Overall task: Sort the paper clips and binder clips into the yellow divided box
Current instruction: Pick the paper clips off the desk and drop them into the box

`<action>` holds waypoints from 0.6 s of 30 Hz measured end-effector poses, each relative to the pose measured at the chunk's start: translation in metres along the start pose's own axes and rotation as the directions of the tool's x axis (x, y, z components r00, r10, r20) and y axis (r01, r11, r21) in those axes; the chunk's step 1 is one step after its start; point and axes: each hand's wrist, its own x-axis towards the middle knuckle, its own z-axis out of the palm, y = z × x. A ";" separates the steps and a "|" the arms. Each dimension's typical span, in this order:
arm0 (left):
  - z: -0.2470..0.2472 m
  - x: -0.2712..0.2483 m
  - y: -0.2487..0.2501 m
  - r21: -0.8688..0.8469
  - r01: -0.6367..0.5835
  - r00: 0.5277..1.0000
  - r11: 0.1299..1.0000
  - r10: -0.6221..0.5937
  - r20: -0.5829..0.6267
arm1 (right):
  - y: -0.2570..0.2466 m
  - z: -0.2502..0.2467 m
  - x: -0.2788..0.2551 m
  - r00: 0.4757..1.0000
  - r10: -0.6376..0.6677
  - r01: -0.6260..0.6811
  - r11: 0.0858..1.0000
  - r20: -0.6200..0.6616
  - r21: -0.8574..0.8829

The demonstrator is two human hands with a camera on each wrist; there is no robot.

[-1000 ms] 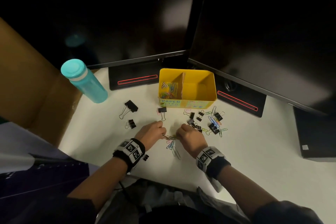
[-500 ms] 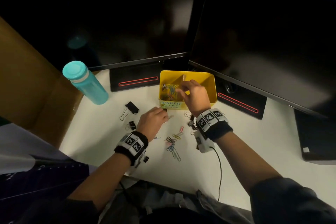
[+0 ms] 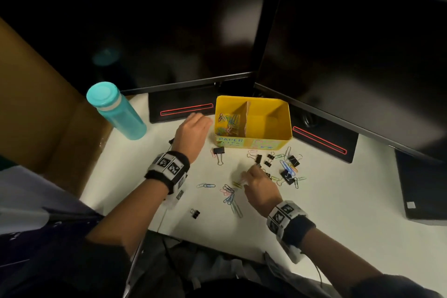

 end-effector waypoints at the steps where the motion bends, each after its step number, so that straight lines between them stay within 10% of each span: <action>1: -0.001 -0.011 -0.005 0.028 -0.018 1.000 0.999 0.017 0.020 | -0.003 0.003 -0.001 1.000 -0.011 0.011 1.000 0.020 -0.005; 7: 0.023 -0.061 -0.026 0.188 -0.217 0.862 0.958 0.098 0.498 | -0.028 -0.002 0.017 0.978 -0.196 0.200 0.978 0.071 -0.057; 18: 0.025 -0.059 -0.019 0.241 -0.198 0.789 0.950 0.009 0.615 | -0.012 -0.012 0.027 0.938 -0.205 0.291 0.903 0.279 -0.315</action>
